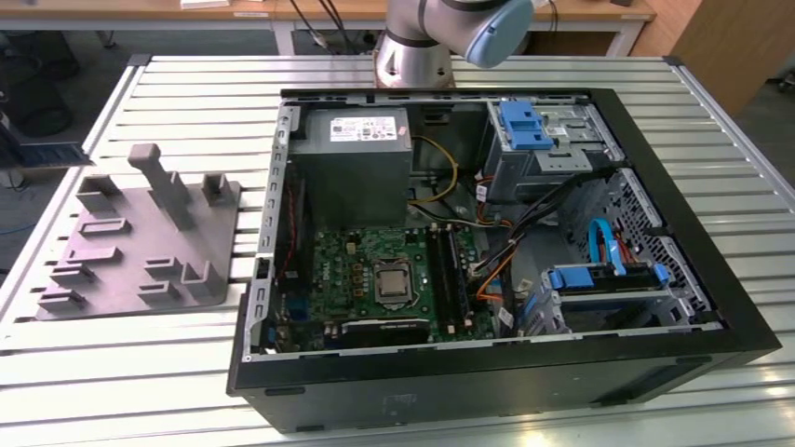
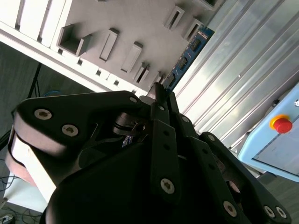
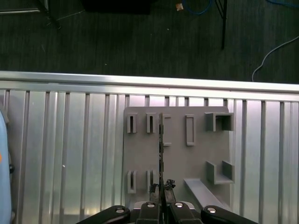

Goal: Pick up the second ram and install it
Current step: 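Pick up the second ram and move it above second insertion slot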

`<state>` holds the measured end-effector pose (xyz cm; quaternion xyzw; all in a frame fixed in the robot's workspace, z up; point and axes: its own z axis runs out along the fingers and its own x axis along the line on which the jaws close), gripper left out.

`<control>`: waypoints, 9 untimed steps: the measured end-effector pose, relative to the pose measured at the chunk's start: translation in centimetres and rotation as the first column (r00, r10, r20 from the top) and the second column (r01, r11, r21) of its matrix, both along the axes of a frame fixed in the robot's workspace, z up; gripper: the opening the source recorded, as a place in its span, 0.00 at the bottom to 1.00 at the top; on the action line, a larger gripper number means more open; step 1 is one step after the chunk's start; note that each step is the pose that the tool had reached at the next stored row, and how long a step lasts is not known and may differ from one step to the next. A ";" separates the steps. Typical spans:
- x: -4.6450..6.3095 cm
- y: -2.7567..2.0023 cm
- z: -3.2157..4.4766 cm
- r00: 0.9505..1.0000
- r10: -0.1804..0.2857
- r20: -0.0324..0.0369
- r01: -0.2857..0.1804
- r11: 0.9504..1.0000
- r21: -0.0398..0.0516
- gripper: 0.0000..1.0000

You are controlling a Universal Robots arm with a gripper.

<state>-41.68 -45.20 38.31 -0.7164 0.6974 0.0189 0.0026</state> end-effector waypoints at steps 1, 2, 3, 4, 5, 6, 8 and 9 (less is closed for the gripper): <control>0.0 0.00 0.10 1.000 0.000 0.000 0.000 1.000 0.000 0.14; 0.0 0.00 0.21 1.000 0.000 0.000 0.000 1.000 0.000 0.14; 0.0 0.00 0.32 1.000 0.000 0.000 0.000 1.000 0.000 0.14; 0.0 0.00 0.43 1.000 0.000 0.000 0.000 1.000 0.000 0.14; 0.0 0.00 0.54 1.000 0.000 0.000 0.000 1.000 0.000 0.14; 0.0 0.00 0.64 1.000 0.000 0.000 0.000 1.000 0.000 0.14; 0.0 0.00 0.86 1.000 0.000 0.000 0.000 1.000 0.000 0.14; 0.0 0.00 0.97 1.000 0.000 0.000 0.000 1.000 0.000 0.14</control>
